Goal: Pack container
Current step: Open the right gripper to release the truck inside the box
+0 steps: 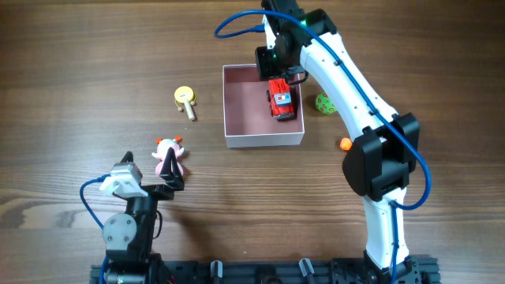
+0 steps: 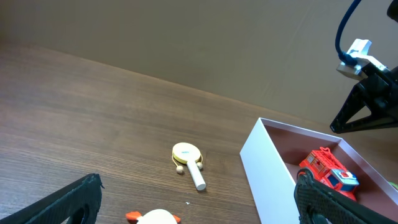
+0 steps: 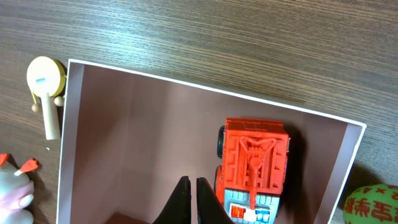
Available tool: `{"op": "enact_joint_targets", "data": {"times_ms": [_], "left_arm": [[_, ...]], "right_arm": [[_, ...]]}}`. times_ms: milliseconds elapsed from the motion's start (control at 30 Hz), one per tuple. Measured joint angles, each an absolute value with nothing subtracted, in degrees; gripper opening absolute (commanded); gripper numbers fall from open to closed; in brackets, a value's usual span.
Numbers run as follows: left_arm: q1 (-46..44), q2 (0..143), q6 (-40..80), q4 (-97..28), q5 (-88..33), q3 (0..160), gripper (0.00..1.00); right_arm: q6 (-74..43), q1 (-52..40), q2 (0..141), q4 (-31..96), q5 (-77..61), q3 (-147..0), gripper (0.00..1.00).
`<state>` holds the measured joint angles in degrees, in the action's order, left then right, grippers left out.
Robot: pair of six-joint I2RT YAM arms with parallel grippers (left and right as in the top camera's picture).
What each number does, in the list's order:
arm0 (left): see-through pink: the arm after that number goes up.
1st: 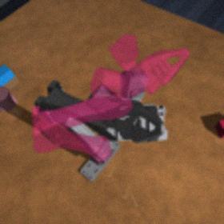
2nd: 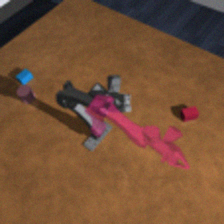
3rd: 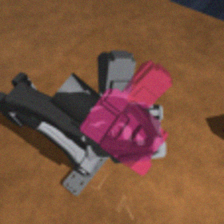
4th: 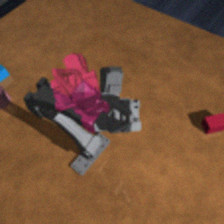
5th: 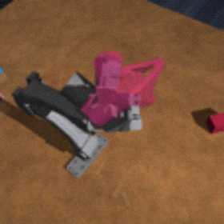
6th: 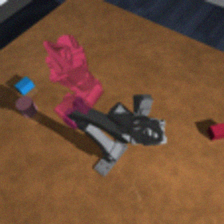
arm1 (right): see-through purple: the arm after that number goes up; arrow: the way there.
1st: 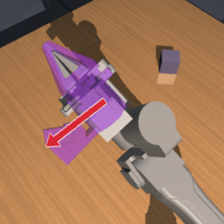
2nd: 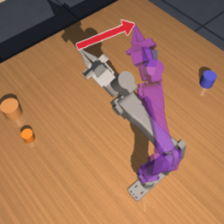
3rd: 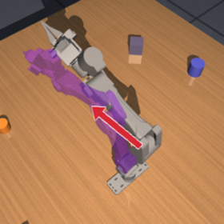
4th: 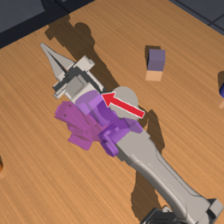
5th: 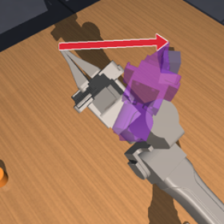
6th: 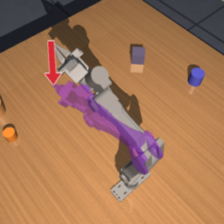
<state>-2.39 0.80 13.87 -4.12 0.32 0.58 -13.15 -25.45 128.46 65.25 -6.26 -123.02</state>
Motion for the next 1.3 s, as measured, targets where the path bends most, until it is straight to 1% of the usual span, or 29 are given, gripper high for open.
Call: {"op": "enact_joint_targets", "data": {"times_ms": [1300], "left_arm": [[-2.4, 0.8, 13.9, -4.1, 0.3, 0.6, 1.00]], "right_arm": [[-13.4, -25.5, 134.5, 64.8, -1.7, -122.3, 0.04]]}}
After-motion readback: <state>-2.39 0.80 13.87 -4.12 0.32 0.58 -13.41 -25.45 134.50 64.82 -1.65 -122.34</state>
